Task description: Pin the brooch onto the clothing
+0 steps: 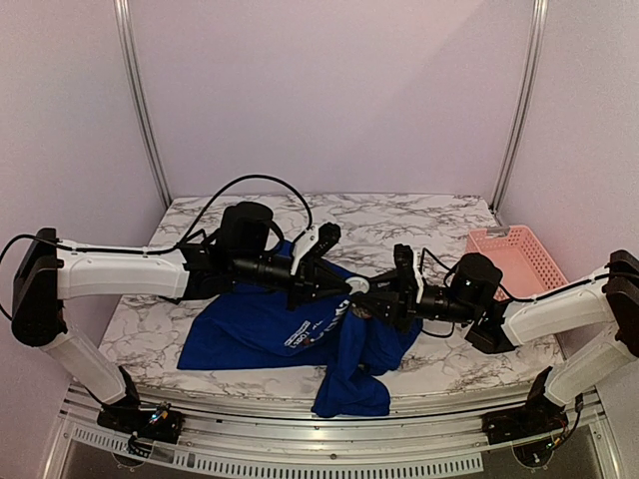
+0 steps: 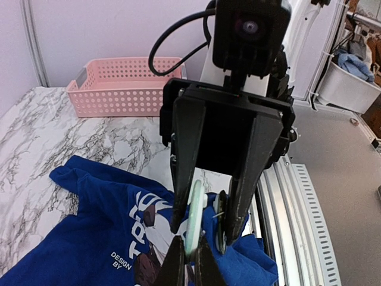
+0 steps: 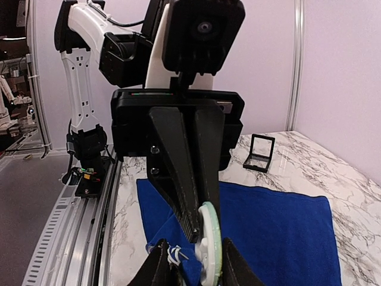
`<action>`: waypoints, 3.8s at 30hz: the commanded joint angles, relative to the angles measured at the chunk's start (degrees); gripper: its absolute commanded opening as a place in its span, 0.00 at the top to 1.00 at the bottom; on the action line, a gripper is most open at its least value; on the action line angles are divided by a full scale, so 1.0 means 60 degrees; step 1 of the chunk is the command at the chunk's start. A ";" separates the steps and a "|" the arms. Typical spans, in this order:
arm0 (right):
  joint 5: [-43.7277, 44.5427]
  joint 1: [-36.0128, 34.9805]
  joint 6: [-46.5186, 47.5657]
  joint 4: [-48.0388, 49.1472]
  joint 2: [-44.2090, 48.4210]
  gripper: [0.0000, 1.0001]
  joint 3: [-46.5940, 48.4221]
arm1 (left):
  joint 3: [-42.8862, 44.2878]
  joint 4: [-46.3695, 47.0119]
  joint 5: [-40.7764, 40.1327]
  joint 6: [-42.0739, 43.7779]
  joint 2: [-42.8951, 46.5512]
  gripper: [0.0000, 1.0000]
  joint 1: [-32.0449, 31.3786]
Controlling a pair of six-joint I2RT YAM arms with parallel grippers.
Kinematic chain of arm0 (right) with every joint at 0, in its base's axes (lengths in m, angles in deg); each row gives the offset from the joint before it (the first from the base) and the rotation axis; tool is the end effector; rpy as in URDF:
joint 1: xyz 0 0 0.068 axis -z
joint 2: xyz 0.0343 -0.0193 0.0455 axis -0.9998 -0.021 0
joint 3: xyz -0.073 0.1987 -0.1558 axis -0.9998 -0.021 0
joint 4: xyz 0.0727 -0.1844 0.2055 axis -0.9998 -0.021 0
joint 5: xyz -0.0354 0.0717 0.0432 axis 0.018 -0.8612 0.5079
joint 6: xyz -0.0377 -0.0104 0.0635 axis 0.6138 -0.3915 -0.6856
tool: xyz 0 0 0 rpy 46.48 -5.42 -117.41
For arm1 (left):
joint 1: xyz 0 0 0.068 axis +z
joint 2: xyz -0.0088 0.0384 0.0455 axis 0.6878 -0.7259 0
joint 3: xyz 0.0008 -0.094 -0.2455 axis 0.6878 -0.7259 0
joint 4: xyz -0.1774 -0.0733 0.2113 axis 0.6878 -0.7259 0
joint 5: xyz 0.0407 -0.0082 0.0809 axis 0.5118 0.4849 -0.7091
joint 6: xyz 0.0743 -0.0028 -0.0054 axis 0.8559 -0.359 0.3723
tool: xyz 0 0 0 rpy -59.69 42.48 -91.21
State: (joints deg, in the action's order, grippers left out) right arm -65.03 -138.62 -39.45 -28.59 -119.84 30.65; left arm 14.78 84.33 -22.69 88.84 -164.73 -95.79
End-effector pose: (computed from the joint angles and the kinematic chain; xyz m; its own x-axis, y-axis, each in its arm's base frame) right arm 0.1854 0.2647 0.1878 -0.0144 0.0465 -0.9988 -0.9767 0.2134 0.0240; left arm 0.2126 -0.3348 0.2297 -0.1249 0.2861 -0.9500 0.9921 0.0423 -0.1177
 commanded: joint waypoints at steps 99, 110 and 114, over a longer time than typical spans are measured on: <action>-0.2509 0.1154 -0.1066 -0.1037 0.0107 0.56 0.0331 | -0.1002 0.0174 -0.2566 0.4285 0.0550 1.00 -0.0926; -0.2348 0.1121 0.0312 -0.2344 0.0709 0.38 0.0243 | -0.0958 0.0127 -0.1715 0.3453 0.0569 1.00 -0.0765; -0.2381 0.1001 0.0170 -0.1921 0.0053 0.38 0.0404 | -0.0921 0.0143 -0.1766 0.3387 0.0606 1.00 -0.0762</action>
State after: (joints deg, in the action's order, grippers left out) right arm -78.56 -131.93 -39.16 -40.22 -116.28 31.61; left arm 7.94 85.38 -34.43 110.78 -160.83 -101.14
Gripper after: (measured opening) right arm 0.621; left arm 0.039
